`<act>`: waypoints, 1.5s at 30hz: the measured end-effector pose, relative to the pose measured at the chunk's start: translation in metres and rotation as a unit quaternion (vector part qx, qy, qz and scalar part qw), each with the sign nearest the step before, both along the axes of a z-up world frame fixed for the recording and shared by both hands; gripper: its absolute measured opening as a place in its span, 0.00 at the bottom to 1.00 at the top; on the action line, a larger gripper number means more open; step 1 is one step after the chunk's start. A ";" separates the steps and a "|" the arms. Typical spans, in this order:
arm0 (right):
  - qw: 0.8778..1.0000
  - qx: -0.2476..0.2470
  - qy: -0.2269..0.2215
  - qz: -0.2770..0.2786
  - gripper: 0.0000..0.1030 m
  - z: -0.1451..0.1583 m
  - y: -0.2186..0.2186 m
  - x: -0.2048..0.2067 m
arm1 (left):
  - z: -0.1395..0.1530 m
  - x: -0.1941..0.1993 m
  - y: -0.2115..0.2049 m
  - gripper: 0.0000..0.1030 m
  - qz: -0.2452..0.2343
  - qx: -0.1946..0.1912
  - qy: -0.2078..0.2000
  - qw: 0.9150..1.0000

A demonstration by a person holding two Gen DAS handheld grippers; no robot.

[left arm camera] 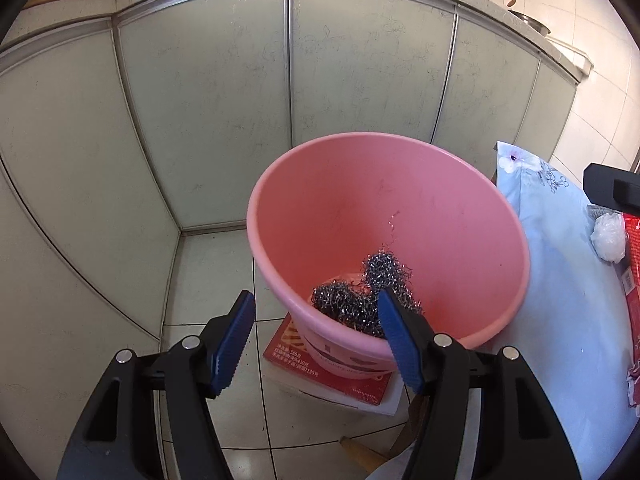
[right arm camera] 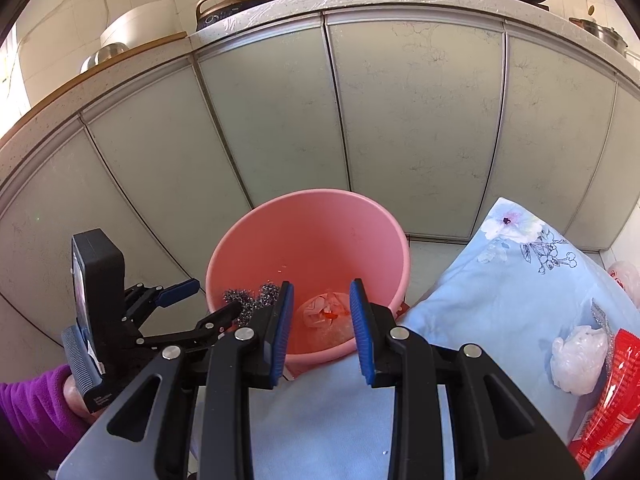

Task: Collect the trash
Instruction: 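Move both open grippers back over the table, then grasp the red snack wrapper with the right gripper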

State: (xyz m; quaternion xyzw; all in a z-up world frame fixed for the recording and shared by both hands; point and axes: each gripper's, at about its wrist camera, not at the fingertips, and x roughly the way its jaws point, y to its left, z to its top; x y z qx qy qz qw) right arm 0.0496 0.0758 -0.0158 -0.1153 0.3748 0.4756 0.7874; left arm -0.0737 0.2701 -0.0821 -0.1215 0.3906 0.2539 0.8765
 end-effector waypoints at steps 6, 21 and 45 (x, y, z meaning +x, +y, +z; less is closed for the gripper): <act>1.000 0.004 0.006 -0.005 0.29 -0.002 -0.009 0.002 | 0.008 -0.013 -0.004 0.61 -0.014 0.005 0.000 1.000; 0.999 0.017 0.014 -0.028 0.29 -0.005 -0.043 0.000 | 0.045 -0.010 -0.036 0.61 -0.060 0.001 -0.028 0.998; 0.981 0.024 -0.028 -0.192 0.45 0.010 -0.200 0.006 | 0.076 0.074 -0.157 0.61 -0.238 -0.024 -0.062 0.969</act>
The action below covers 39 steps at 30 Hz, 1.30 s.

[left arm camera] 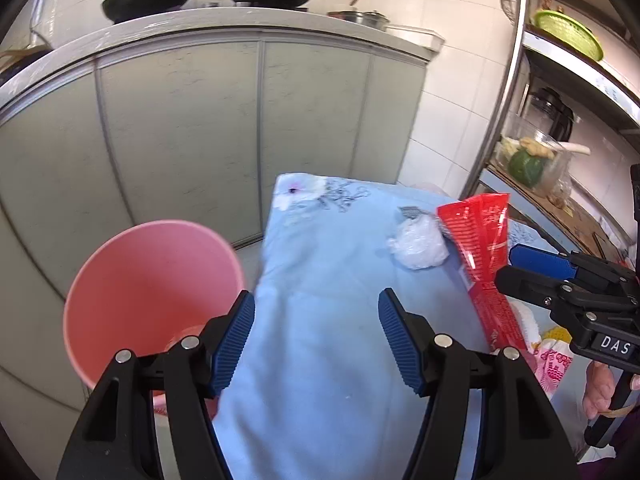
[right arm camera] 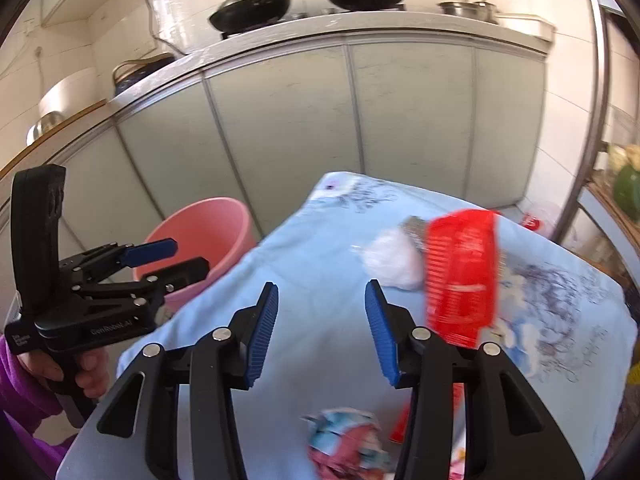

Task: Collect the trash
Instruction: 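Grasp the red snack wrapper with the right gripper, then grasp the clear plastic bag with the left gripper while the right gripper holds the wrapper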

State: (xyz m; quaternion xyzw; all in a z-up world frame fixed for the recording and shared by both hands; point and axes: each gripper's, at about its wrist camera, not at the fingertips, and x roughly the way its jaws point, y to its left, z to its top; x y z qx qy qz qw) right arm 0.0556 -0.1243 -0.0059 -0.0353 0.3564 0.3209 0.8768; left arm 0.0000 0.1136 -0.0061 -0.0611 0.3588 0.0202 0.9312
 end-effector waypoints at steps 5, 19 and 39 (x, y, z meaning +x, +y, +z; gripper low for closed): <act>0.998 -0.006 0.006 -0.055 0.45 -0.008 -0.034 0.020 | -0.002 0.023 -0.020 0.61 -0.034 -0.004 0.004 0.999; 0.993 -0.029 0.048 -0.102 0.45 -0.043 -0.033 0.085 | -0.008 0.080 -0.061 0.61 -0.108 0.002 0.012 0.994; 0.987 0.051 0.056 -0.144 0.03 -0.021 -0.085 0.070 | -0.061 0.152 -0.097 0.61 -0.127 0.035 0.070 0.989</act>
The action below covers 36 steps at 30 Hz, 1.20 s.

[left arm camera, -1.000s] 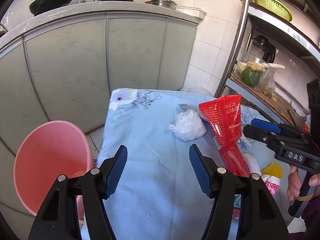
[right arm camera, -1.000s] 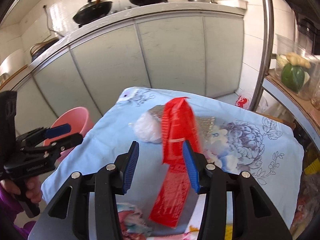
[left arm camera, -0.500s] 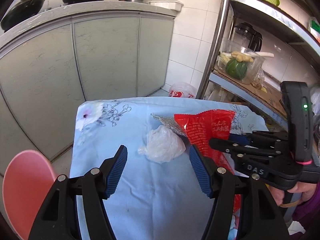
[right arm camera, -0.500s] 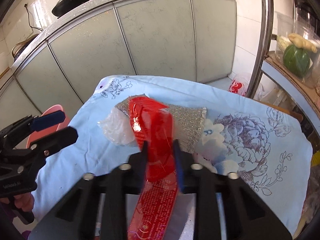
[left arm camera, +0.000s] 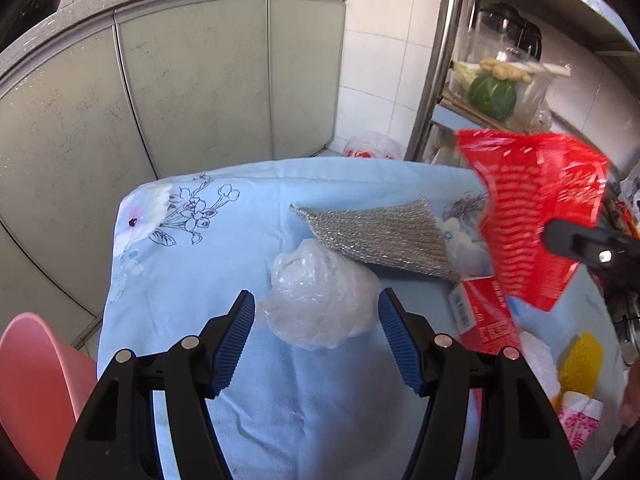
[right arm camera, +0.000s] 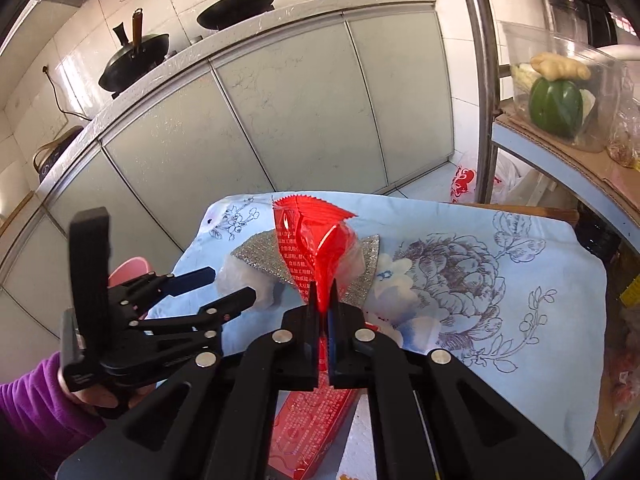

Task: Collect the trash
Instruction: 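Grasp the clear plastic bag with the left gripper while the right gripper holds the wrapper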

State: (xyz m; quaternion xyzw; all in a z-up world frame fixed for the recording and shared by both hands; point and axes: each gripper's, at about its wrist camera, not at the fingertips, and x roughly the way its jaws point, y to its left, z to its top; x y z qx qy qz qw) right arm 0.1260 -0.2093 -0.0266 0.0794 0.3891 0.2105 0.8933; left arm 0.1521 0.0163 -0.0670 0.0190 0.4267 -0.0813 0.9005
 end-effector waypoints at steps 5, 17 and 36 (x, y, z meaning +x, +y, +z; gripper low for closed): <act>1.000 0.004 0.004 -0.004 0.03 0.000 -0.003 -0.001 | -0.002 -0.002 -0.002 0.52 0.002 0.003 -0.010 1.000; 1.000 0.006 -0.022 -0.011 0.03 0.019 -0.013 -0.021 | 0.033 -0.054 0.018 0.28 0.022 -0.037 -0.038 0.998; 0.998 0.020 -0.023 0.059 0.03 0.033 0.028 -0.058 | 0.083 -0.146 0.069 0.28 0.086 -0.063 -0.097 0.990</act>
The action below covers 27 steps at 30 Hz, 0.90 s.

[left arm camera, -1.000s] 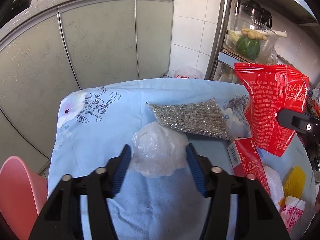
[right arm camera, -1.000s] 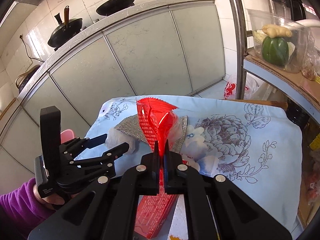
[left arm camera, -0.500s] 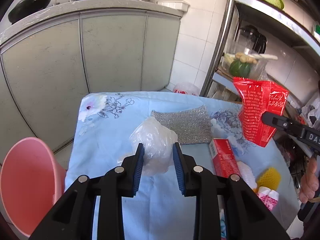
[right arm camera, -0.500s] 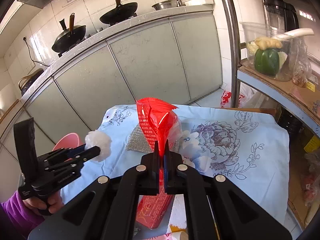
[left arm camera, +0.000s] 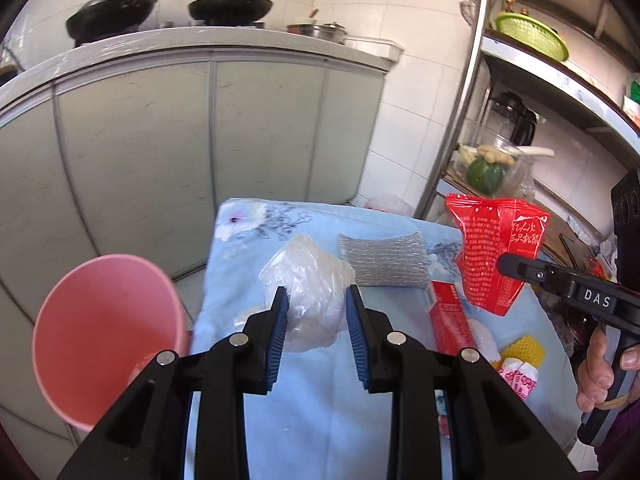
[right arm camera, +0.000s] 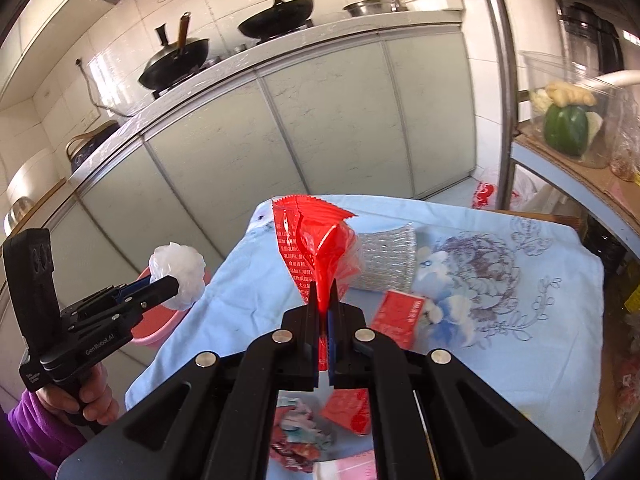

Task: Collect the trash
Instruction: 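Grasp the clear plastic bag with the left gripper while the right gripper holds the wrapper, then carry the clear bag and red wrapper over the pink bucket with both grippers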

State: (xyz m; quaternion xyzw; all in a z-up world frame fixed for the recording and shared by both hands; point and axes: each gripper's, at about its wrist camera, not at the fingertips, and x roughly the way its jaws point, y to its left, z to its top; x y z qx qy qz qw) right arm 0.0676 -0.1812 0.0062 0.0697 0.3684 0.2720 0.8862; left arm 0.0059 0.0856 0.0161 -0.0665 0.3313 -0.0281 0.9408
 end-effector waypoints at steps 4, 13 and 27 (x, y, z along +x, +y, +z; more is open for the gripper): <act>0.999 -0.001 0.008 0.040 0.03 0.001 0.028 -0.004 | -0.001 -0.015 0.028 0.28 0.037 -0.005 0.001 0.999; 0.991 -0.023 0.011 0.134 0.03 0.003 0.110 -0.010 | -0.002 -0.049 0.085 0.28 0.114 -0.008 -0.006 0.993; 0.971 -0.023 0.047 0.234 0.03 -0.011 0.232 0.000 | -0.023 -0.076 0.149 0.28 0.194 -0.003 0.011 0.981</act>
